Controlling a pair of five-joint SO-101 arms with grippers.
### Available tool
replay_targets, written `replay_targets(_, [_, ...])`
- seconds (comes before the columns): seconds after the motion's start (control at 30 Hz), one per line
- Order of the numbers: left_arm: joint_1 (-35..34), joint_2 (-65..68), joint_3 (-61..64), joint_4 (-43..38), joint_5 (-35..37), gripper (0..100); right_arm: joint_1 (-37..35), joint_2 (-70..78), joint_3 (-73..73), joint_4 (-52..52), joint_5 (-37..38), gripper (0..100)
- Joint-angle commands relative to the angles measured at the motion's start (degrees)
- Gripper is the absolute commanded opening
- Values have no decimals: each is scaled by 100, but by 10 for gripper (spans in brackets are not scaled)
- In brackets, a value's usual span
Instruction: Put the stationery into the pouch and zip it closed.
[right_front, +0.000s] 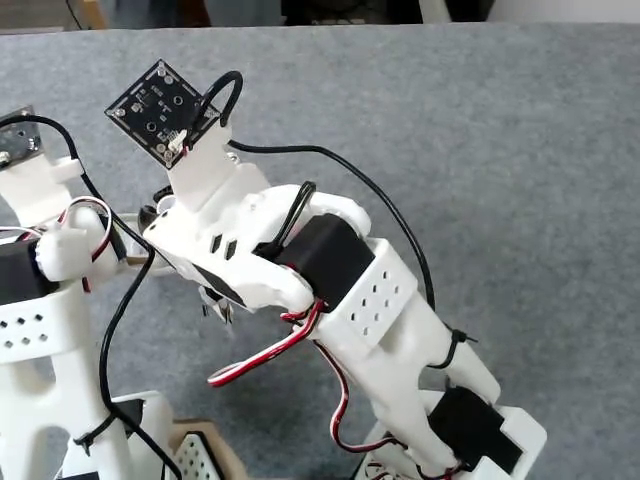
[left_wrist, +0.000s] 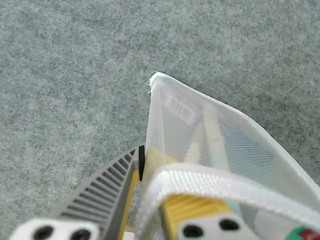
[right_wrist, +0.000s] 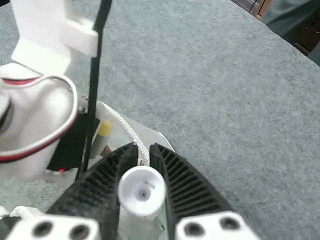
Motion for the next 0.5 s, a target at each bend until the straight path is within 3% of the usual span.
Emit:
replay_targets(0.0, [-75,-26,-110,-185,0,29,53,-189,-57,167,53,166])
replay_targets(0.17, [-84,-26,-101,-185,0,29,53,-189,-75,185,53,277])
replay_targets(0.47, [-84,-26,-101,-185,0,29,70,-189,-75,176,62,283])
